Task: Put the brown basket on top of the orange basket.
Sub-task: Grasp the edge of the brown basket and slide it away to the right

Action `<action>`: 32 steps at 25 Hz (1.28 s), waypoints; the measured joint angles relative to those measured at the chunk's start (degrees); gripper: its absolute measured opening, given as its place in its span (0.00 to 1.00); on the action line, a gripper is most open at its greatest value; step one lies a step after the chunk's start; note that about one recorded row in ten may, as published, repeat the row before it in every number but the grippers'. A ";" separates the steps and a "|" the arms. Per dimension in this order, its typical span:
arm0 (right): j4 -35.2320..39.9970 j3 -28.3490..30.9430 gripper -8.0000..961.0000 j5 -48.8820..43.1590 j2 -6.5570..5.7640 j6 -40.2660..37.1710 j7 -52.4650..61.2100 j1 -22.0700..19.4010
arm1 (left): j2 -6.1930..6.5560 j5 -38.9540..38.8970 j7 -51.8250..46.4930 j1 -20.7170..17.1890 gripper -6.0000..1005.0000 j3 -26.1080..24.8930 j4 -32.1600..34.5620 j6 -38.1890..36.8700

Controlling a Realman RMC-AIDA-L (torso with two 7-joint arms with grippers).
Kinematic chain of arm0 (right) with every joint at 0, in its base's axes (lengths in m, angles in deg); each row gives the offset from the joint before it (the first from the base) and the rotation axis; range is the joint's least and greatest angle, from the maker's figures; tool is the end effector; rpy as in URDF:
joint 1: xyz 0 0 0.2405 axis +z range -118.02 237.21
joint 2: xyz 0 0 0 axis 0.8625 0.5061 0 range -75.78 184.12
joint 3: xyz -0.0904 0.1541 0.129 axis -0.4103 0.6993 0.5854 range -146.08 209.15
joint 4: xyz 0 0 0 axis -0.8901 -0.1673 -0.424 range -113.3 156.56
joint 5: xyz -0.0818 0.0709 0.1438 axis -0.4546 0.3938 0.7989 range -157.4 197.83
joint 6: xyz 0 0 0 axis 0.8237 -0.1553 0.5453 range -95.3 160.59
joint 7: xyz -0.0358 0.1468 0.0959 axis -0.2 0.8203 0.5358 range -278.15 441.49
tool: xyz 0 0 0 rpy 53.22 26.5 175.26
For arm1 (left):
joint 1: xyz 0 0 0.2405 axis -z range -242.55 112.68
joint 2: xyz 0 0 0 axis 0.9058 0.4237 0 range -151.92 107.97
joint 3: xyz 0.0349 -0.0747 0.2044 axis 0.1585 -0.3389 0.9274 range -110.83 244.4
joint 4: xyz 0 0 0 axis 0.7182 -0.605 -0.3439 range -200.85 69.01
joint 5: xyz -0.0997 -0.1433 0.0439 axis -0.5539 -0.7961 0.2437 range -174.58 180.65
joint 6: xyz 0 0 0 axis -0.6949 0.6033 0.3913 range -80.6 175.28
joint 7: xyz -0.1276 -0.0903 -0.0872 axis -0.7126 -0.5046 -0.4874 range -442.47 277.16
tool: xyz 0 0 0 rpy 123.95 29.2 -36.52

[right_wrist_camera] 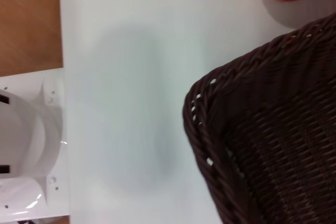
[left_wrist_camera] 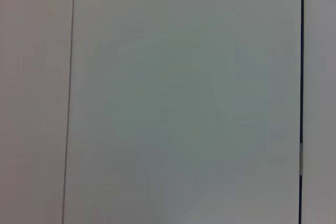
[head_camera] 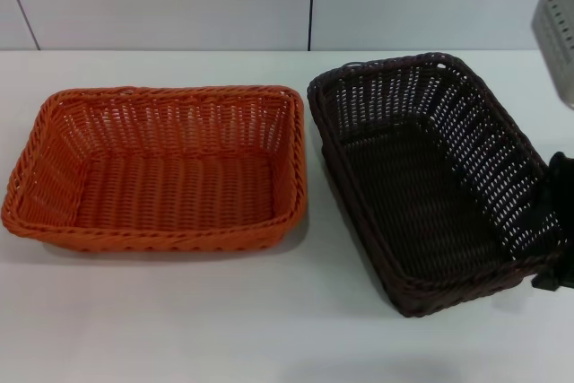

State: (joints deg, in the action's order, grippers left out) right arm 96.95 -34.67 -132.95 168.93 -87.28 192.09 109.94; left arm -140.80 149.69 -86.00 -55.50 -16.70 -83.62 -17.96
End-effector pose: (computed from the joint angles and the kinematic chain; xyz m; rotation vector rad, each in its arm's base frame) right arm 0.1483 0.2987 0.0436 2.9709 -0.1712 0.8936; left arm -0.3603 0.2785 0.0943 -1.1512 -0.6386 -0.5309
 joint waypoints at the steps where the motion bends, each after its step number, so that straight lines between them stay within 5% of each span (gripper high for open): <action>1: 0.00 0.00 0.79 0.00 0.00 0.00 0.00 0.00 | 0.00 0.00 -0.35 -0.06 0.78 0.05 -0.02 -0.14; 5: -0.55 -0.15 0.79 -0.19 1.21 1.02 -1.79 0.23 | 0.03 0.00 -1.01 -0.07 0.78 -0.14 -0.08 -0.32; 32: -1.49 -1.36 0.79 -0.70 3.54 1.90 -1.42 1.32 | 0.26 -0.93 -1.02 0.41 0.78 -1.85 0.09 0.82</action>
State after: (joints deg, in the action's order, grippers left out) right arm 95.46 -36.03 -133.65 172.47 -85.38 190.67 111.26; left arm -140.54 148.76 -87.03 -55.09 -18.55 -83.52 -17.14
